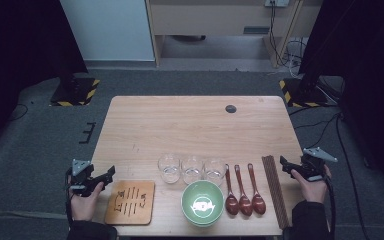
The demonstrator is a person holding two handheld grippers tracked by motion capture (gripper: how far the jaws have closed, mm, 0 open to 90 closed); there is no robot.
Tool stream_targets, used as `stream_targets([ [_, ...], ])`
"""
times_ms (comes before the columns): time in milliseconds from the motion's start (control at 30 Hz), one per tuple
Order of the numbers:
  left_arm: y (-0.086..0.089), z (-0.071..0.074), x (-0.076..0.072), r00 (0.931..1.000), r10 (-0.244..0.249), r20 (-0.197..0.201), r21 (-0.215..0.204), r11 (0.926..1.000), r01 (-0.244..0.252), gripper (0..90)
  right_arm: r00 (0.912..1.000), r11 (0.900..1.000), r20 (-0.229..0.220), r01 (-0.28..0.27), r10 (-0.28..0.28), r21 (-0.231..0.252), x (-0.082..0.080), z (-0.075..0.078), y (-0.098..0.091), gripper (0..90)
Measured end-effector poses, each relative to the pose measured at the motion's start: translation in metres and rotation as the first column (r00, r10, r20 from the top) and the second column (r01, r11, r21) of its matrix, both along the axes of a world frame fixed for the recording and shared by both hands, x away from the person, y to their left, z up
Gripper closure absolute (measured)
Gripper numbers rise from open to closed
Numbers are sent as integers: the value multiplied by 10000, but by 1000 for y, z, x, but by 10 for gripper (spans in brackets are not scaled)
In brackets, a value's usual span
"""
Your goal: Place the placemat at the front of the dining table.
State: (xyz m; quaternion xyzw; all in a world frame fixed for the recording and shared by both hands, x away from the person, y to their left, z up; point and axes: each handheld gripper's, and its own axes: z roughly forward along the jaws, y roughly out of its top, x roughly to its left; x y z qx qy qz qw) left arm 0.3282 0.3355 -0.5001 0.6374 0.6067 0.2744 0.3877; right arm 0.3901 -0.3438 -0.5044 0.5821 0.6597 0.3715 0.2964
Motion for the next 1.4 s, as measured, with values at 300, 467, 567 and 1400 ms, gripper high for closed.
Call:
stream_targets([
  [300, -8, 8, -5, 9991, -308, 295, 12, 9995, 308, 145, 9977, 9990, 517, -440, 437, 49, -5, 21, 16, 47],
  [467, -12, 10, -7, 9979, -503, 399, 36, 9987, 502, 142, 9964, 9982, 617, -592, 587, 74, -6, 28, 26, 43],
  [567, -13, 11, -7, 9972, -591, 463, 85, 9982, 588, 140, 9956, 9982, 718, -605, 601, 33, -6, 30, 30, 37],
  [1400, -19, 21, 4, 9934, -1008, 551, 224, 9948, 997, 122, 9764, 9927, 1800, -1202, 1195, -72, 0, 94, 90, 18],
])
